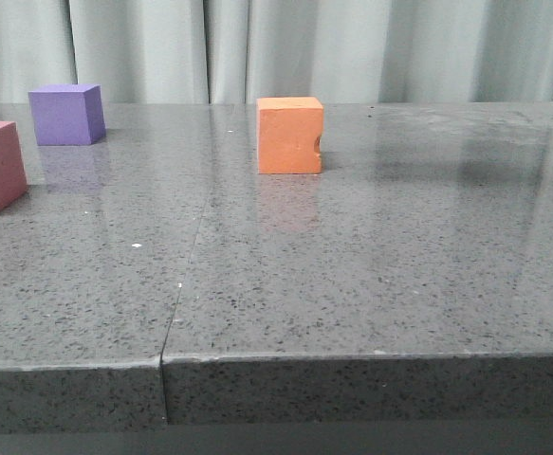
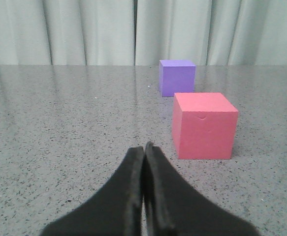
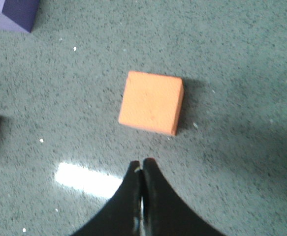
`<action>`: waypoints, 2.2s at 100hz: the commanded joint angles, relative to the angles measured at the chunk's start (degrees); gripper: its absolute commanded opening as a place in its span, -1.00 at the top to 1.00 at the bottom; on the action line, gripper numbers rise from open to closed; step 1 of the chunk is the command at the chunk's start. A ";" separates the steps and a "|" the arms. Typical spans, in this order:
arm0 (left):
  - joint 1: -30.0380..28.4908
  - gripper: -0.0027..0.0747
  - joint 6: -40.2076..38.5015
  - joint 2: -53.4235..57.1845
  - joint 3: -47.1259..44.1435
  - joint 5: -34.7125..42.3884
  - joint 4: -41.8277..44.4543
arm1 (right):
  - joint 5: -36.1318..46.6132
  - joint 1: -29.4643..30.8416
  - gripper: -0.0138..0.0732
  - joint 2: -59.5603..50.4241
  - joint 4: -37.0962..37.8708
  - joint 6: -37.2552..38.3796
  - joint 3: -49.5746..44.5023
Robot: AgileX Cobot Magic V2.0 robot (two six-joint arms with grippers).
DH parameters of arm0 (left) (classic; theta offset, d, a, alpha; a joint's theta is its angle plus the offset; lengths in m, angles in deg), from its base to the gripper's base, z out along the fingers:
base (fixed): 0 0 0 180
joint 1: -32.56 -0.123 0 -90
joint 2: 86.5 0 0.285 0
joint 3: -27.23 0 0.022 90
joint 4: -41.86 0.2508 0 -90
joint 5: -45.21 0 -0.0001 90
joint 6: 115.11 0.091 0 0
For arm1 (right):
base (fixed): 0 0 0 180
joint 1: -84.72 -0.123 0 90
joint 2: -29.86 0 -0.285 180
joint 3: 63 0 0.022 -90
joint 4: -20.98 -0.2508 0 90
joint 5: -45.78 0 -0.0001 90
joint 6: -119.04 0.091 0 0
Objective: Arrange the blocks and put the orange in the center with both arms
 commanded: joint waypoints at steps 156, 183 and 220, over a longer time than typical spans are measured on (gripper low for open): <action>-0.21 0.98 -0.18 1.67 -2.27 10.82 -0.15 | 42.13 0.12 0.84 -84.70 11.39 -1.07 -88.35; -0.21 0.98 -0.18 1.49 -0.60 10.85 -0.15 | 44.59 0.12 0.84 -88.02 10.91 -1.07 -92.71; -0.21 0.98 -0.18 -2.11 10.55 3.63 -0.26 | 44.90 0.12 0.84 -88.02 10.91 -1.07 -92.71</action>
